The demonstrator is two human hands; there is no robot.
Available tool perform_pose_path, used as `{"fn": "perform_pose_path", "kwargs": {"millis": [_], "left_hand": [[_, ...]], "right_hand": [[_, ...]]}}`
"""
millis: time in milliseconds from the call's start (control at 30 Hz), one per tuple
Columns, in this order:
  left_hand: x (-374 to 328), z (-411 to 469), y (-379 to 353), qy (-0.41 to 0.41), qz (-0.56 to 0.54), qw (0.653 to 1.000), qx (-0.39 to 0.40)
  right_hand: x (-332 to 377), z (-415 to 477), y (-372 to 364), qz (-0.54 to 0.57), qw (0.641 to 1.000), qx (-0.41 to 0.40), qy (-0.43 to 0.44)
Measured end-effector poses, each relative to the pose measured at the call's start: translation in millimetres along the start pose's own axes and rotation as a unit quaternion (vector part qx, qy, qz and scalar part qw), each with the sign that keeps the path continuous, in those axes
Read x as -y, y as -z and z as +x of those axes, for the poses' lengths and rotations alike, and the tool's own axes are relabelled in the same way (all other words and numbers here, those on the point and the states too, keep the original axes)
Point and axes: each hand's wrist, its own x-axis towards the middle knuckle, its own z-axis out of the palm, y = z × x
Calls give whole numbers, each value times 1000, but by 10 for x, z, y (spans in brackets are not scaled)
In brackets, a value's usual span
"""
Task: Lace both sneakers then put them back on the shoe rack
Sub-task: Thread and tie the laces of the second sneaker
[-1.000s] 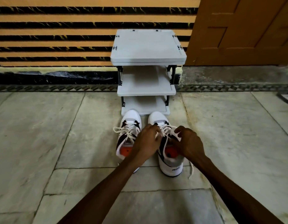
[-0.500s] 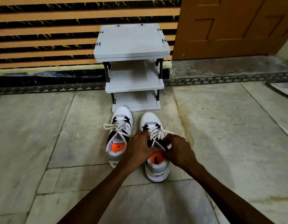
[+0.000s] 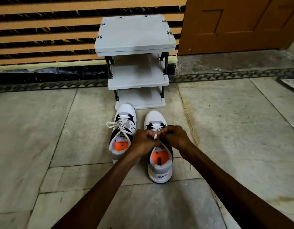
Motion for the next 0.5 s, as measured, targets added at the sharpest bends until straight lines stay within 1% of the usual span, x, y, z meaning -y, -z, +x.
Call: {"fn": "perform_pose_path", "kwargs": {"millis": [133, 200, 267, 333, 367, 433, 500], "left_hand": [[-24, 10, 96, 20, -37, 999, 33], [-41, 36, 166, 11, -58, 997, 39], [-120, 62, 238, -7, -82, 996, 31], [-238, 78, 306, -42, -88, 995, 11], [-296, 87, 328, -59, -87, 994, 3], [-394, 116, 346, -85, -79, 993, -20], [-468, 146, 342, -101, -55, 992, -42]], "right_hand": [[13, -28, 46, 64, 998, 17, -24], [-1, -44, 87, 85, 996, 19, -17], [-6, -36, 109, 74, 997, 7, 8], [8, 0, 110, 18, 999, -3, 48], [31, 8, 107, -27, 997, 2, 75], [96, 5, 89, -131, 982, 24, 131], [158, -17, 55, -177, 970, 42, 162]]}}
